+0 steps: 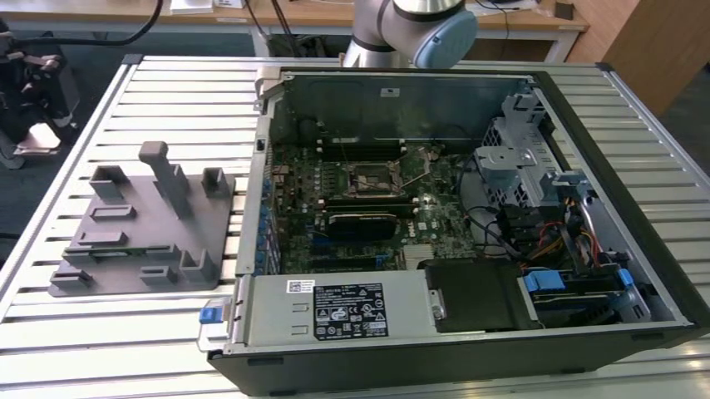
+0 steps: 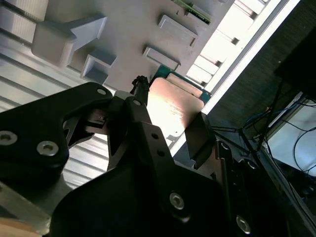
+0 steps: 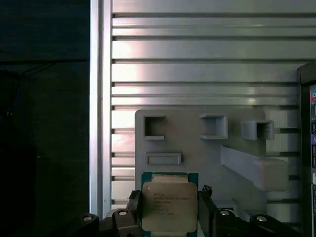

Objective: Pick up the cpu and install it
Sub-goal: 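Pick up the cpu and move it towards the insertion slot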

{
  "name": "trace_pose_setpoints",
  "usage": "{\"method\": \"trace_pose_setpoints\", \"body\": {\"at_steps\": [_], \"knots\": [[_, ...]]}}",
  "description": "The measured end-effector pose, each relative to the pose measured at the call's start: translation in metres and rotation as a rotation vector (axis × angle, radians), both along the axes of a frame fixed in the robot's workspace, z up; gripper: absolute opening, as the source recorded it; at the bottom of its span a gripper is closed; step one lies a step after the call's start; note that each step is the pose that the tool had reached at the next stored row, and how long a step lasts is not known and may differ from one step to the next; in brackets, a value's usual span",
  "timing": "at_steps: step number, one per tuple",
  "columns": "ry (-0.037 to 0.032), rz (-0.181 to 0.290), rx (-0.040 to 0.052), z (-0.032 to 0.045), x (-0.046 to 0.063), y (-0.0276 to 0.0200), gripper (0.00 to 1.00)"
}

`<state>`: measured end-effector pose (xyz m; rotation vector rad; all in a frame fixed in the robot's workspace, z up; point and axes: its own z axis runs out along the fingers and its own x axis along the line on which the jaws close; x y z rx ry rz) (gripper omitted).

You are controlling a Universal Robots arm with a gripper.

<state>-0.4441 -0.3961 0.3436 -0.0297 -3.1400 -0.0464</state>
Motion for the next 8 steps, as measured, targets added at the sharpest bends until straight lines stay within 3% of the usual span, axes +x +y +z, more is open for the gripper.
{"method": "trace_pose_setpoints", "body": {"at_steps": [8], "knots": [[-0.0019, 0.0, 0.0, 0.0221, 0.0, 0.0029, 0.54]]}}
